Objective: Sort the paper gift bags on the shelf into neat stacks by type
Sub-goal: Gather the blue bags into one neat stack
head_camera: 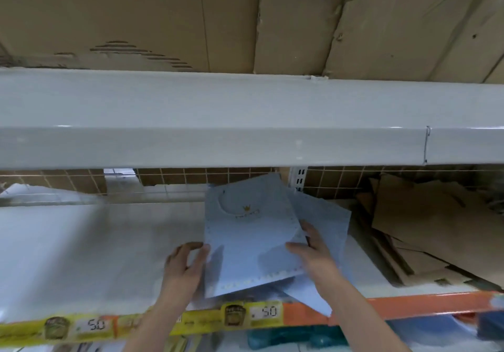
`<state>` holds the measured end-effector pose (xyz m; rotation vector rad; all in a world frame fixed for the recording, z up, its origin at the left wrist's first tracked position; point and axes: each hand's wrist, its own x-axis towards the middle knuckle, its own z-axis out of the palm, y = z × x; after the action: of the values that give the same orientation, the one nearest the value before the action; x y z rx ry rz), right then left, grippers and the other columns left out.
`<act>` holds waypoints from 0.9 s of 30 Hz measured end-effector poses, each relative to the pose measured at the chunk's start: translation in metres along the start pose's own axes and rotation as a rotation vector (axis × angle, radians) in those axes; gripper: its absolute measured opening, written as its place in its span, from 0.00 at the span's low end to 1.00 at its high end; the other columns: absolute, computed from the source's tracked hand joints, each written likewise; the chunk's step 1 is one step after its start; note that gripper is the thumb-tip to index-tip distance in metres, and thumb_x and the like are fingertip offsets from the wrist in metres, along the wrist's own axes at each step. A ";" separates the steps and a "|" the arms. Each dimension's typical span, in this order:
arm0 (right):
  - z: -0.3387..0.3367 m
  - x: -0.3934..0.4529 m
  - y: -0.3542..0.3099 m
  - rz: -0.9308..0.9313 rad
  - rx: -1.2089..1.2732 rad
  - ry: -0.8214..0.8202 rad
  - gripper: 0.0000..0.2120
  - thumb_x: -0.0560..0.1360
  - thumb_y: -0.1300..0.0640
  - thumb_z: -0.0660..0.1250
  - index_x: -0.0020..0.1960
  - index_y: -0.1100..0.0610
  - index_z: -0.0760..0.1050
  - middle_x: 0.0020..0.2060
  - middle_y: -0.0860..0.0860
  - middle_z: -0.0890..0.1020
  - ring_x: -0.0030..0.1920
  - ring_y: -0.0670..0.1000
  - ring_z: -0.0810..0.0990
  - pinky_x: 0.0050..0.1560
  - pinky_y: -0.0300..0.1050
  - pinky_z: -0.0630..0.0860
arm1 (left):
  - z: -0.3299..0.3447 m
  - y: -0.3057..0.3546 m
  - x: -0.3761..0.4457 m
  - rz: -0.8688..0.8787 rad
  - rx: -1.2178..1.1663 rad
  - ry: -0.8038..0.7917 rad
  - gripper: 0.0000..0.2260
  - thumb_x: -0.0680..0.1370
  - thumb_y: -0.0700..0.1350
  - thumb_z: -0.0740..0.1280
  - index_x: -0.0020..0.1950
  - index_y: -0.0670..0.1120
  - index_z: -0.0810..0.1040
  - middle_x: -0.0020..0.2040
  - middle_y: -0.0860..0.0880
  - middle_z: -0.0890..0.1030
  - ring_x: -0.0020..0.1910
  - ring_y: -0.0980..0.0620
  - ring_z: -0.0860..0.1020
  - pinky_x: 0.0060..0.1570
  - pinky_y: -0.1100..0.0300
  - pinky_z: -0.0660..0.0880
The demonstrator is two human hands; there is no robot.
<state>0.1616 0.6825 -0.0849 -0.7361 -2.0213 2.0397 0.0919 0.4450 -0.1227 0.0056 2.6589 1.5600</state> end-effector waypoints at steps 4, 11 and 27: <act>-0.043 0.011 0.004 0.035 -0.005 0.046 0.23 0.73 0.71 0.66 0.63 0.54 0.68 0.54 0.55 0.77 0.47 0.53 0.77 0.43 0.41 0.77 | 0.022 -0.017 0.017 -0.091 0.473 -0.065 0.24 0.77 0.66 0.50 0.70 0.60 0.67 0.76 0.55 0.61 0.76 0.48 0.55 0.72 0.51 0.55; -0.067 0.022 0.020 0.088 -0.706 0.072 0.25 0.74 0.53 0.63 0.68 0.51 0.59 0.39 0.49 0.78 0.39 0.50 0.79 0.38 0.44 0.75 | 0.035 -0.019 0.019 -0.071 0.778 -0.165 0.32 0.76 0.69 0.50 0.77 0.61 0.47 0.79 0.53 0.44 0.78 0.44 0.43 0.73 0.46 0.44; -0.086 0.065 0.035 0.217 -0.293 -0.009 0.34 0.60 0.49 0.80 0.61 0.55 0.70 0.51 0.52 0.81 0.51 0.52 0.81 0.51 0.52 0.79 | 0.075 0.048 0.034 -0.337 -0.540 -0.318 0.18 0.73 0.48 0.70 0.56 0.36 0.78 0.47 0.37 0.83 0.44 0.41 0.81 0.46 0.52 0.77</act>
<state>0.1522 0.7863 -0.1291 -1.0421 -2.3685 1.8715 0.0605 0.5345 -0.1191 -0.1895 1.8293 1.9019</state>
